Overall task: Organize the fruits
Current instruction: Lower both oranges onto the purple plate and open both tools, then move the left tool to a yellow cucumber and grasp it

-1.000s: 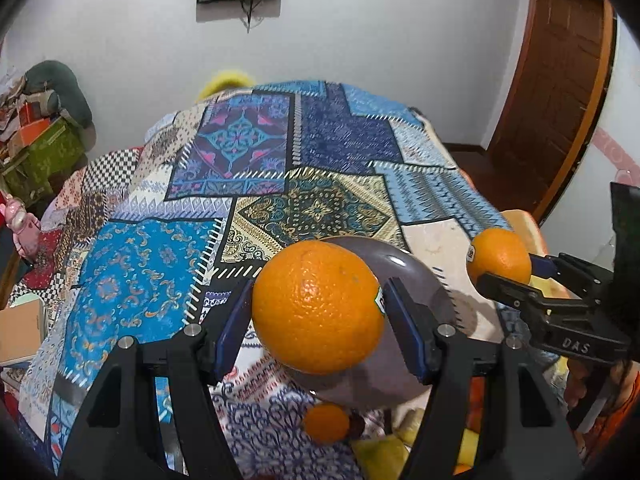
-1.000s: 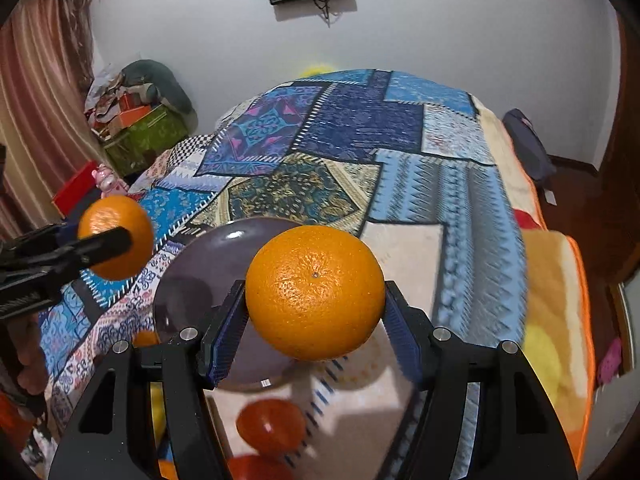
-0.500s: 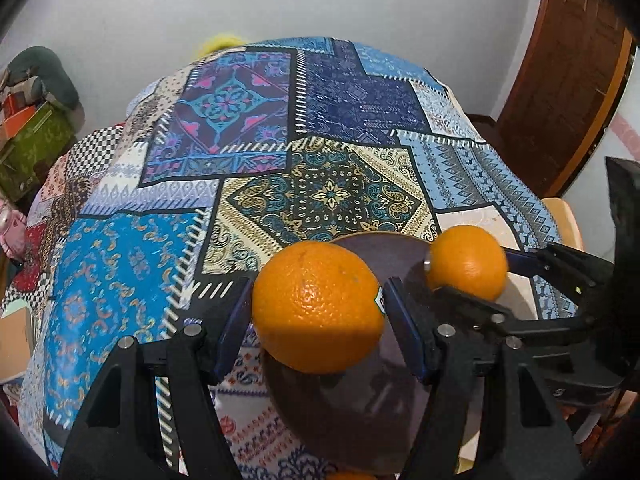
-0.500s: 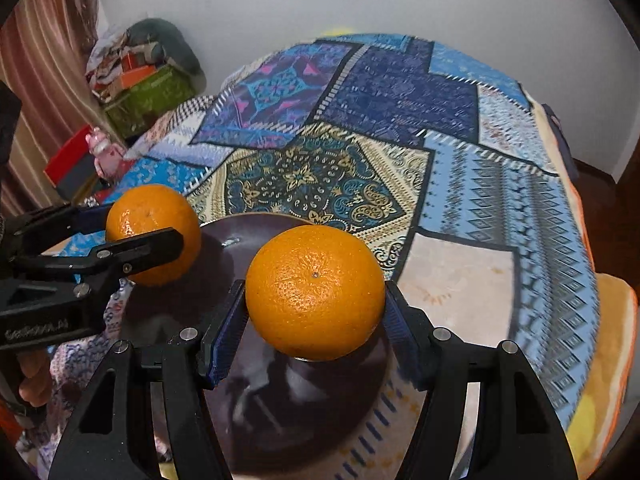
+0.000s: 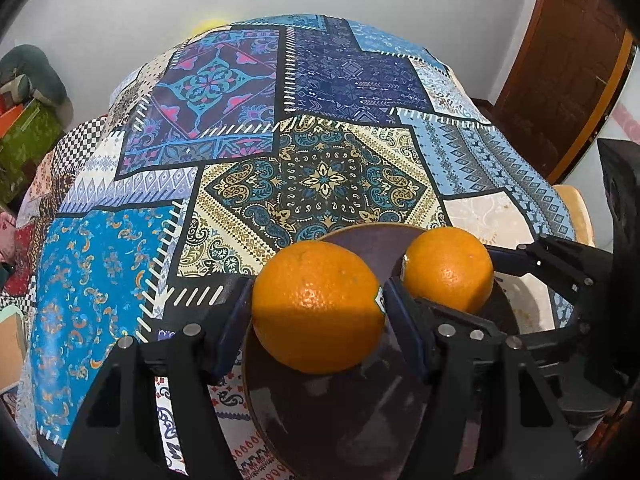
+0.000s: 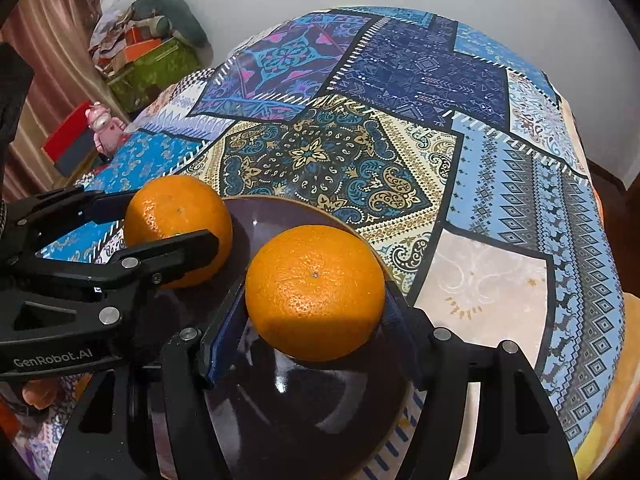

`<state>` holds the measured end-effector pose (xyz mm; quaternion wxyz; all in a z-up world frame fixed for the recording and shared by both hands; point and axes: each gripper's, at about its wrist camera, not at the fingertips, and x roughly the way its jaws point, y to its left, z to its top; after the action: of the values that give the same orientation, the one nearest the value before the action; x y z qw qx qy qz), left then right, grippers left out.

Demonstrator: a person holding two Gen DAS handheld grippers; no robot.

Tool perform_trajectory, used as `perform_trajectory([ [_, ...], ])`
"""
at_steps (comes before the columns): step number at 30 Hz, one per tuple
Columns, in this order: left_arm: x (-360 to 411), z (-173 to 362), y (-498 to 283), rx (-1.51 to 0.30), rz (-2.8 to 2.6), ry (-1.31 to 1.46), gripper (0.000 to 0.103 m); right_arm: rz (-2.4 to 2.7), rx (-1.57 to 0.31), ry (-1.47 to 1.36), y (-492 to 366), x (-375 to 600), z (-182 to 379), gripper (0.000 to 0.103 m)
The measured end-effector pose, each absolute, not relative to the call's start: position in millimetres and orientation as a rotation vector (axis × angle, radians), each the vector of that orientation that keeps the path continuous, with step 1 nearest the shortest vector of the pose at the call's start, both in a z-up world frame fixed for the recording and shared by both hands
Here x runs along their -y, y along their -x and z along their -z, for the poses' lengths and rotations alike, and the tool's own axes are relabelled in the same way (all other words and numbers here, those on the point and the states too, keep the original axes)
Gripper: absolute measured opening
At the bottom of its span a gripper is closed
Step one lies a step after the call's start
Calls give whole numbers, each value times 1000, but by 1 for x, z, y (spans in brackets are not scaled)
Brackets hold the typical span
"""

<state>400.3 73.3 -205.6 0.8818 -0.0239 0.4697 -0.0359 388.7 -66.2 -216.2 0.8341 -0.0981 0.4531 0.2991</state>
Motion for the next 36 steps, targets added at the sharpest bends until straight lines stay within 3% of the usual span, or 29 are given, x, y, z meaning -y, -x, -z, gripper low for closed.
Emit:
perform_trajectory([
  [8,-69,197,-393,-952,69,11,67,-631,-953,223,-388,66,215,64],
  [25,-71,114,-308,-801,65,17,75,-570,-758,212,-322,103,145,67],
  [36,-67,113,-239,-797,72,15,81,-540,-712,180,-261,136,136,71],
])
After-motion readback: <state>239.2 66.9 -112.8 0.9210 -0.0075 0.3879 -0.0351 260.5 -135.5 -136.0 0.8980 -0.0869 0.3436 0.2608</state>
